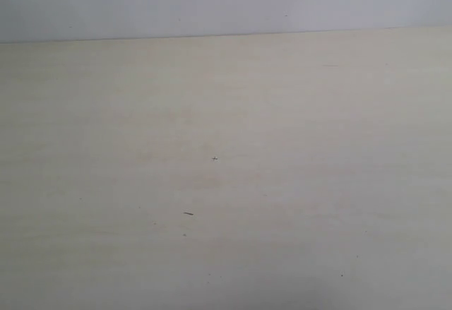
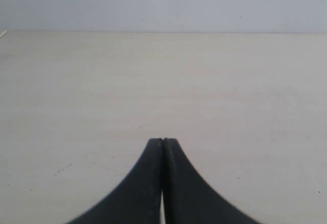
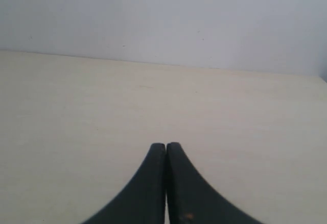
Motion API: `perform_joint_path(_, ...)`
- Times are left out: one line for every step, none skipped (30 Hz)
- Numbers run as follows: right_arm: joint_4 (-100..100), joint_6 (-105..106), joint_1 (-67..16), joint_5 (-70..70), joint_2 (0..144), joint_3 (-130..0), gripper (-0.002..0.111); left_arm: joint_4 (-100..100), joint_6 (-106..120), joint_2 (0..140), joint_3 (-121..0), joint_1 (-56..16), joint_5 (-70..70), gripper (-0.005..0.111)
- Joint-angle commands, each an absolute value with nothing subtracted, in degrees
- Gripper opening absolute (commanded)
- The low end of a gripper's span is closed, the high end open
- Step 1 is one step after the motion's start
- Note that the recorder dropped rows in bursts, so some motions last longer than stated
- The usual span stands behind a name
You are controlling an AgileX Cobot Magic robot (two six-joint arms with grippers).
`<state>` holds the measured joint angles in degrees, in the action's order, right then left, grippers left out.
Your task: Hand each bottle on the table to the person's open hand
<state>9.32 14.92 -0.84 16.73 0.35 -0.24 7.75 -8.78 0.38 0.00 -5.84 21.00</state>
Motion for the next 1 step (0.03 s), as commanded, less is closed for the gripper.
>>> perform_joint_path(9.4, 14.9, -0.5, 16.5, 0.0, 0.0, 0.000, 7.8, -9.0, 0.0, 0.0, -5.7, 20.6, 0.000)
